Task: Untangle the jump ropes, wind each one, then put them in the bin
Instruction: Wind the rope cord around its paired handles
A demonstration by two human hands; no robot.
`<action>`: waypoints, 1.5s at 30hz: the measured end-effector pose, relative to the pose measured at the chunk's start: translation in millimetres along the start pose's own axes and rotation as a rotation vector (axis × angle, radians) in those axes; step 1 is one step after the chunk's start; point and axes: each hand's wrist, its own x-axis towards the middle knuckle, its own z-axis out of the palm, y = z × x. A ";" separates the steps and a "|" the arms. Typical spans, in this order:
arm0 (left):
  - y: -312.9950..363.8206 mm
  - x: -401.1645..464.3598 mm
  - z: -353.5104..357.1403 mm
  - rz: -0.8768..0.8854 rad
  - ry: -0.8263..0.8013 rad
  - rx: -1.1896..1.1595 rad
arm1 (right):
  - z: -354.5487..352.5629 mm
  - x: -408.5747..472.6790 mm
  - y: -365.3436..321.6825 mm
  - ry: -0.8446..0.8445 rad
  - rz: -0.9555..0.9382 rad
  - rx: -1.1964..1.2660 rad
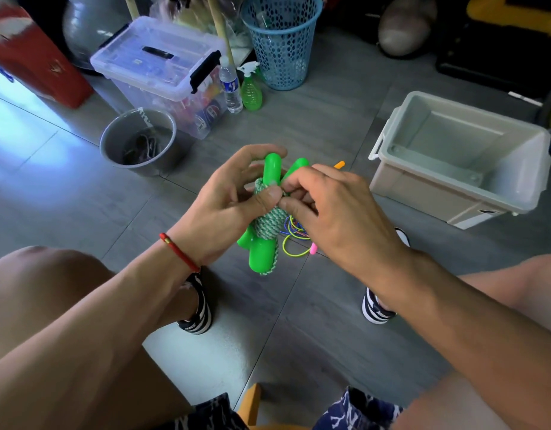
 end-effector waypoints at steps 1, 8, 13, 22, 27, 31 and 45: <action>0.8 0.2 0.6 -0.005 0.000 -0.004 | 0.2 -1.1 0.0 0.015 -0.007 -0.012; 7.3 -0.3 -2.8 -0.054 -0.100 -0.090 | -3.1 -1.8 0.8 0.030 0.064 0.057; 6.8 -0.1 2.8 -0.018 -0.111 0.060 | -4.9 -3.4 -0.9 -0.014 0.109 0.034; 7.1 7.2 15.7 0.115 -0.014 0.124 | -3.3 3.1 1.6 0.068 0.062 -0.005; 4.5 15.6 19.8 0.084 0.044 -0.008 | -14.5 9.2 6.8 0.093 0.079 0.039; 4.1 16.0 19.6 0.086 0.066 -0.083 | -22.0 10.3 11.0 0.147 0.150 0.158; 30.0 30.8 19.5 -0.140 -0.201 -0.663 | -60.8 8.4 17.4 0.054 0.205 0.427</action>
